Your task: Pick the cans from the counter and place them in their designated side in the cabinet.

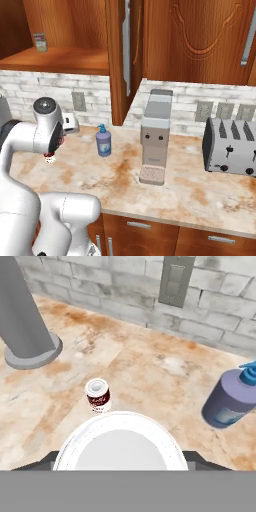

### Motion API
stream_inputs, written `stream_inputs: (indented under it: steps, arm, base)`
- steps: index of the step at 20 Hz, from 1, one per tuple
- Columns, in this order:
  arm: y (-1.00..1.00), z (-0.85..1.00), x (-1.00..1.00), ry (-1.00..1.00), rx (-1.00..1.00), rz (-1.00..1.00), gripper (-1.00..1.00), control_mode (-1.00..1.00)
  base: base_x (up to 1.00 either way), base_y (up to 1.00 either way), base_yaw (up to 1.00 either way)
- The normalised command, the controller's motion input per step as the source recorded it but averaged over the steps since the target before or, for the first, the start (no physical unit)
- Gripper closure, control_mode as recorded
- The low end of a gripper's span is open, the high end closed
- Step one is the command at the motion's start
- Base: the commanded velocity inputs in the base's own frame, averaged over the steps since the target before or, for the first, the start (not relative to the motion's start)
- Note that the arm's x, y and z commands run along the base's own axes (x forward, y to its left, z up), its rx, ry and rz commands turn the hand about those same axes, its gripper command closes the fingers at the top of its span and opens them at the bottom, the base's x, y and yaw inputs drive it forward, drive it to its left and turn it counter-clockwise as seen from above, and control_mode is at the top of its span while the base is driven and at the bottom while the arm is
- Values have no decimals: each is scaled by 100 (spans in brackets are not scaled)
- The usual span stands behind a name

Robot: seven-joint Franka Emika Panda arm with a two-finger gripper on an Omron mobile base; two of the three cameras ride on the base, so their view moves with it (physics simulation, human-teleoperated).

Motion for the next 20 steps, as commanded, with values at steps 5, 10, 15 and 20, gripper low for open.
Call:
stream_inputs:
  steps: [5,10,15,20]
  arm:
    - [0,26,-41,-8,0,2,100,-100]
    - [0,26,-41,-4,0,-1,100,-100]
    - [0,26,-41,0,0,-8,100,-100]
    - [0,26,-45,0,1,-9,100,-100]
  base:
    - [0,0,0]
    - [0,0,0]
    - [0,0,0]
    - [0,0,0]
